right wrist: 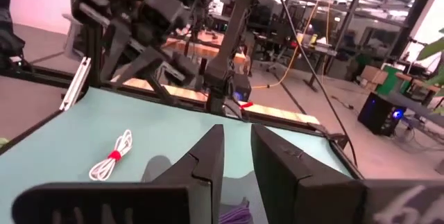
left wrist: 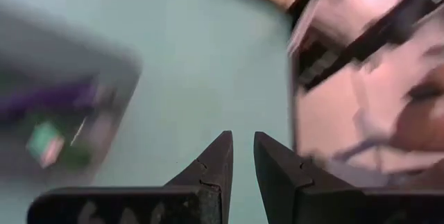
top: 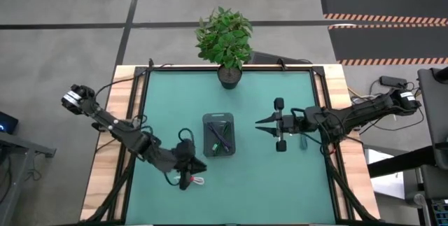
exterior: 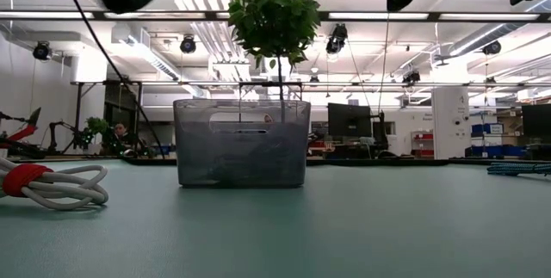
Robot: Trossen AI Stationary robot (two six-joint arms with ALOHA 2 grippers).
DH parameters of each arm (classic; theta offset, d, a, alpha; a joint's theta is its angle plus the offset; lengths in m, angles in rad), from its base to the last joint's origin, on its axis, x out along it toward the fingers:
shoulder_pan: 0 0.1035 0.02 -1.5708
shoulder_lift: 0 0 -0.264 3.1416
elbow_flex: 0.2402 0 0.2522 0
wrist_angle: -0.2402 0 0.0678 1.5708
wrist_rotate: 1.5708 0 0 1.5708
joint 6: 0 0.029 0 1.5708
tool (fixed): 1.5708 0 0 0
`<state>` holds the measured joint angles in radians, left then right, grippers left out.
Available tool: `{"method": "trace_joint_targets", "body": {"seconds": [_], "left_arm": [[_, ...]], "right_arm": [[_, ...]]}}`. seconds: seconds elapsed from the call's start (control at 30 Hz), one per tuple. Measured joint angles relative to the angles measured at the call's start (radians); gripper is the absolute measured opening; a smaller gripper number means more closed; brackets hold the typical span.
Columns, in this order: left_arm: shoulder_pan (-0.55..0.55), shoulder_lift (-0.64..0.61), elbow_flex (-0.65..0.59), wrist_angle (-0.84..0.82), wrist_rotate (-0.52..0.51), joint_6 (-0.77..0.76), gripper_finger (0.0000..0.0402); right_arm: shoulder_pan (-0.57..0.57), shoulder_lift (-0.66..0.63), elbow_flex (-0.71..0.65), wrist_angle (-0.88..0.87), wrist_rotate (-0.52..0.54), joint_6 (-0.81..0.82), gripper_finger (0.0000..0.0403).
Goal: Pick and place USB-C Cables
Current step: Put the white charger cable into the black bin
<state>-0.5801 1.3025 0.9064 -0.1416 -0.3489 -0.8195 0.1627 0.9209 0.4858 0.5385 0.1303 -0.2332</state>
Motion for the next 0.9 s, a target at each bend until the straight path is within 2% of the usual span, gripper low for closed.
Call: {"method": "trace_joint_targets", "body": {"seconds": [0.1,0.17,0.5,0.67,0.9], "left_arm": [[-0.045,0.043,0.073,-0.206,0.004,-0.133,0.0044],[-0.075,0.08,0.1,-0.269,0.004,-0.169,0.0044],[-0.161,0.199,0.134,-0.296,0.067,-0.238,0.0044],[-0.162,0.217,0.132,-0.339,0.147,-0.249,0.0044],[-0.162,0.208,0.116,-0.427,0.153,-0.241,0.0045]], "right_arm": [[0.0,-0.002,0.0,0.001,0.0,-0.025,0.0063],[0.0,-0.003,0.0,0.008,0.0,-0.026,0.0063],[0.0,-0.004,0.024,0.035,-0.001,0.037,0.0063],[0.0,-0.004,0.024,0.035,-0.003,0.039,0.0063],[0.0,-0.003,0.031,0.035,-0.003,0.042,0.0063]]}}
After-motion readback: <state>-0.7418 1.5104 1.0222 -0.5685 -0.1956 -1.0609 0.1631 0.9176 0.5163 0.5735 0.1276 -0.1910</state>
